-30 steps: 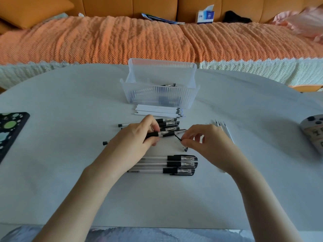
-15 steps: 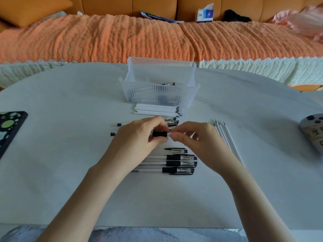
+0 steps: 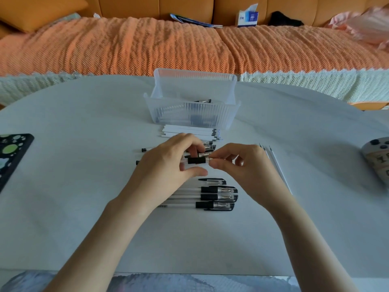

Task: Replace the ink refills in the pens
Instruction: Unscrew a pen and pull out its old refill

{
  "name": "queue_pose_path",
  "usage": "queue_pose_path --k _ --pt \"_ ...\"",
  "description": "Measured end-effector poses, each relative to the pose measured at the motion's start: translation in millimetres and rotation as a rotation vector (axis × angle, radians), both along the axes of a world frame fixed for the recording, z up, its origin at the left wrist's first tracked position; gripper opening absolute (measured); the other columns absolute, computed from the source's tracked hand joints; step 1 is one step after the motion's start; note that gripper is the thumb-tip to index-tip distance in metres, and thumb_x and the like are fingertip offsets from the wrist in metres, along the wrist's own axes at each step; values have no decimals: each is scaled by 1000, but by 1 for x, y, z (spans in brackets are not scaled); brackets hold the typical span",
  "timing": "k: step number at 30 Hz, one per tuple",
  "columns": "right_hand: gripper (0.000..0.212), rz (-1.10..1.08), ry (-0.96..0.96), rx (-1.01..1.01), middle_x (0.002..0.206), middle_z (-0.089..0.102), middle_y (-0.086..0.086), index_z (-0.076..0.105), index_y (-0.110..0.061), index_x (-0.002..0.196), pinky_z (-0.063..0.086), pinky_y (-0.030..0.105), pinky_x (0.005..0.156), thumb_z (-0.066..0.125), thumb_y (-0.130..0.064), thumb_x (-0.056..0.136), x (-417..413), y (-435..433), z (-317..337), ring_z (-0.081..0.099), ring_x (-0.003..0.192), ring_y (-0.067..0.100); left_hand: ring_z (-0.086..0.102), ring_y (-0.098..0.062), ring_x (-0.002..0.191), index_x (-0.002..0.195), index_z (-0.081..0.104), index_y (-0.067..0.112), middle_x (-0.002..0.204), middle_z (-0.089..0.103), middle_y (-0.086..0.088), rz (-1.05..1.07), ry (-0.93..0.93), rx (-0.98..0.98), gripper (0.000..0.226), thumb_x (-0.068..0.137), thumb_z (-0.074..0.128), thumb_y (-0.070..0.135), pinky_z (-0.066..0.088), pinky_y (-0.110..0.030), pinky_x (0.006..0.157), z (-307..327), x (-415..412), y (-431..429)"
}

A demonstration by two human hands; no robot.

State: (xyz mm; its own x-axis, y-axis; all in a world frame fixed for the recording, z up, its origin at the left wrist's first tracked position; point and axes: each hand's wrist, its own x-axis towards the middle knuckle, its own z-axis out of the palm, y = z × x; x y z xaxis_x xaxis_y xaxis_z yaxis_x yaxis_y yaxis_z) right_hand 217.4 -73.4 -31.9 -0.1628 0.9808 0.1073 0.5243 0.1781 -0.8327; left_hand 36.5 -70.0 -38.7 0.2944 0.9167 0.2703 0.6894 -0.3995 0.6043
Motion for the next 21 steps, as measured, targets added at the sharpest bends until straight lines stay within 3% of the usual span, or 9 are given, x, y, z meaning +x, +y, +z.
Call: queue_pose_path --k 3,6,9,14,18,21 --pt "5 1 12 -6 61 60 -22 72 -23 77 35 7 60 73 -19 78 0 0 0 50 63 -4 54 2 73 82 46 38 87 57 20 25 24 10 32 73 77 33 42 -12 63 0 -1 0" --pt "4 -15 7 3 63 61 -17 72 -22 78 36 8 59 74 -18 77 1 0 2 49 63 -4 54 2 75 83 57 31 79 60 19 36 7 -2 16 77 69 40 43 -17 62 2 -1 0" --pt "4 -33 -6 16 60 59 -22 73 -22 79 36 8 59 75 -19 76 2 0 2 50 63 -3 56 -2 67 89 61 31 72 62 19 12 -24 -58 17 81 57 46 46 -23 64 2 -1 0" --pt "6 -18 -17 13 64 61 -17 73 -22 80 37 8 59 75 -18 76 3 0 2 50 64 -2 54 -4 73 85 49 36 85 57 24 12 46 -26 29 70 71 48 39 -14 61 0 -3 1" --pt "7 -33 -14 19 61 59 -22 73 -21 79 37 8 58 75 -16 76 4 0 1 50 62 -3 55 -4 73 83 60 32 78 62 19 25 9 -37 14 77 65 44 46 -24 65 0 -3 2" --pt "7 -35 -15 27 61 60 -20 73 -21 79 36 9 57 75 -15 75 4 1 0 50 61 -3 56 -6 71 86 64 31 79 62 19 -6 -18 -32 22 78 58 50 48 -29 67 -1 -5 2"
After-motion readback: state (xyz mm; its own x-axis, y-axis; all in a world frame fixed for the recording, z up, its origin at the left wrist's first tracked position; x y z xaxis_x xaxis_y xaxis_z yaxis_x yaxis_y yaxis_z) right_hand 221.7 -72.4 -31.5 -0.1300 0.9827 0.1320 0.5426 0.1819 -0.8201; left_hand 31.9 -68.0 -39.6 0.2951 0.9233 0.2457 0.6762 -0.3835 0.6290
